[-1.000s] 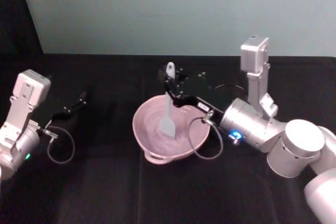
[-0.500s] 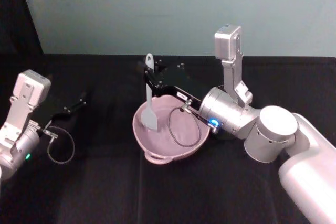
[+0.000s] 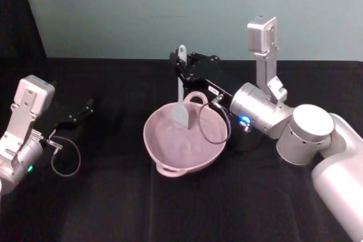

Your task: Use the one hand to pick up the spoon and stir the clear water in the bowl.

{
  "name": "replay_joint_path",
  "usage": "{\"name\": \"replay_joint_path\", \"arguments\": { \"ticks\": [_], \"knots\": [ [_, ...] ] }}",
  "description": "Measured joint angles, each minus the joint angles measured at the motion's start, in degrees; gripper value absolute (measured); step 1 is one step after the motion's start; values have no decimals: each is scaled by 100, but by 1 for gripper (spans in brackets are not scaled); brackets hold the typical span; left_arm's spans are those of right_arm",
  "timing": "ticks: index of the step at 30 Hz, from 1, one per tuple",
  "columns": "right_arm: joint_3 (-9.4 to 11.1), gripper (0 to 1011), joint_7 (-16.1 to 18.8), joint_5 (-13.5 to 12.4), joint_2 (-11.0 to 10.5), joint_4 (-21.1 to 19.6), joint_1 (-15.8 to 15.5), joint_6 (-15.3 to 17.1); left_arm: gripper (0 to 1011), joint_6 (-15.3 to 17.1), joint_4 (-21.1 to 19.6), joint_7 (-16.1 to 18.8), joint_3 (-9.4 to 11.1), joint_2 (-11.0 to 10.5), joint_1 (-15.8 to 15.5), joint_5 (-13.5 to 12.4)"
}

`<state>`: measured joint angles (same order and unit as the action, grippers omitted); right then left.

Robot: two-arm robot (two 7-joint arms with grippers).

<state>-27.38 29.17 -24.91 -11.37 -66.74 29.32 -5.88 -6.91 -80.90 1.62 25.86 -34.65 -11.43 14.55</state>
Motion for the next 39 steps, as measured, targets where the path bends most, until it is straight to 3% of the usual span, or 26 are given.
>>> {"name": "replay_joint_path", "arguments": {
  "ticks": [11,19,28,39],
  "knots": [
    [199,123,-110,11,-411,-773,-547,128,1011,0,0,0,0,0,0,0],
    [175,123,-87,9,-563,-1206,-846,178,1011,0,0,0,0,0,0,0],
    [9,123,4,2,-496,-1320,-912,191,1011,0,0,0,0,0,0,0],
    [-174,123,10,93,-211,-927,-625,116,1011,0,0,0,0,0,0,0]
  ]
}}
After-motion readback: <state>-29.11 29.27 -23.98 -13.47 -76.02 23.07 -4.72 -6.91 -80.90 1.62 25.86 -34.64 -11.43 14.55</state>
